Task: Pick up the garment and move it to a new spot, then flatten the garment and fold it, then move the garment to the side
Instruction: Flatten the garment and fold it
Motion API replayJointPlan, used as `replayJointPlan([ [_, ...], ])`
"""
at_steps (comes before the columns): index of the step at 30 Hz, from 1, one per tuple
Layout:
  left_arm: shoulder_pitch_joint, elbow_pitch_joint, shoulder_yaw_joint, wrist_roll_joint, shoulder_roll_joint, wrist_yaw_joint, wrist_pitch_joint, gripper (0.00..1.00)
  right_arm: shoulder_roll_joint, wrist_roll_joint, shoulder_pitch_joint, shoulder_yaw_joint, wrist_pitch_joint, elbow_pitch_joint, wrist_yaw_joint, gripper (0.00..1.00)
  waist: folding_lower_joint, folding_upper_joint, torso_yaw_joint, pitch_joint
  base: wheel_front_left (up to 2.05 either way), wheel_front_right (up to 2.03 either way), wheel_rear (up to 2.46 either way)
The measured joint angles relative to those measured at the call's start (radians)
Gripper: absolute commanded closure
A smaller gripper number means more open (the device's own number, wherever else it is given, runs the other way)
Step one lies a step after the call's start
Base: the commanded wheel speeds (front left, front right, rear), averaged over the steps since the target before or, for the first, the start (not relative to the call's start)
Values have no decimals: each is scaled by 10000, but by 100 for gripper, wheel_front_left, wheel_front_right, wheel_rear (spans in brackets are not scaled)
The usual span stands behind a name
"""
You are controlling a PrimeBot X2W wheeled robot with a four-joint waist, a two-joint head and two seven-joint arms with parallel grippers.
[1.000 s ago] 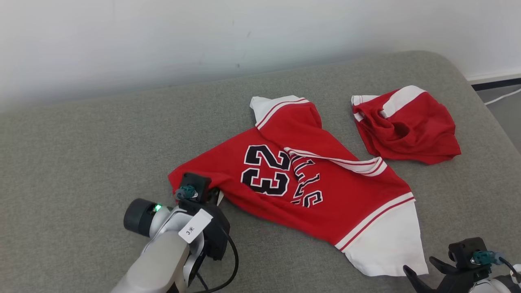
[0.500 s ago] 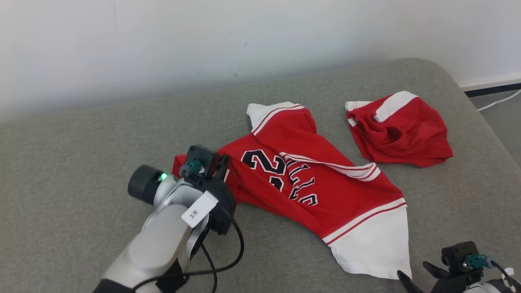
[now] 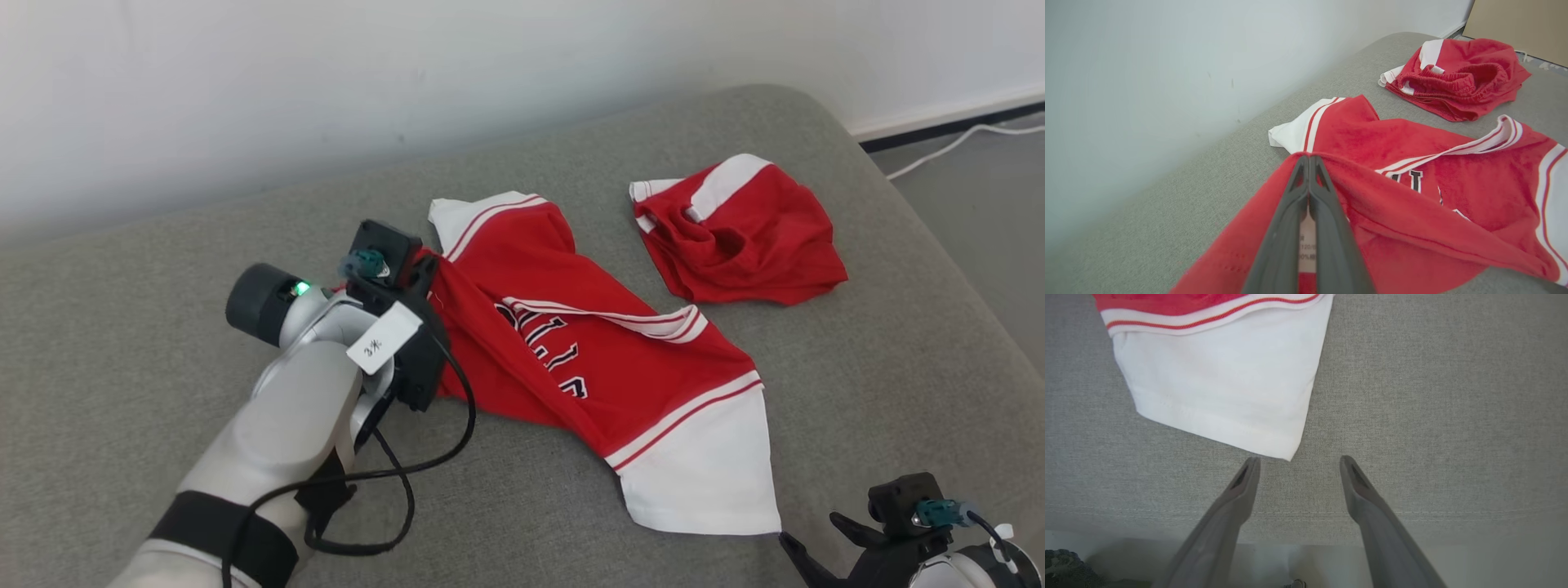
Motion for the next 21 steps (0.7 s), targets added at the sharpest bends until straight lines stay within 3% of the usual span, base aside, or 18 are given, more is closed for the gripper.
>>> replayJointPlan([
  [9, -480, 702, 2, -15, 15, -234, -372, 100, 186, -54, -120, 148, -6, 54, 90, 0, 0, 1, -205, 337, 0, 0, 0],
  [10, -552, 700, 38, -21, 12, -232, -546, 86, 203, -54, -168, 151, -6, 56, 90, 0, 1, 1, -211, 358, 0, 0, 0],
  [11, -643, 698, 65, -35, 6, -232, -663, 7, 201, -54, -192, 138, -19, 50, 90, 0, 0, 1, -210, 381, 0, 0, 0],
  [12, -723, 721, 79, -35, 6, -230, -723, 0, 201, -56, -203, 150, -17, 59, 94, 0, 1, 0, -206, 406, 0, 0, 0],
  [21, -857, 851, -334, -111, 4, -245, -882, 0, 222, -58, -206, 161, -63, 125, 94, 0, 1, 1, -39, 542, 0, 0, 0],
])
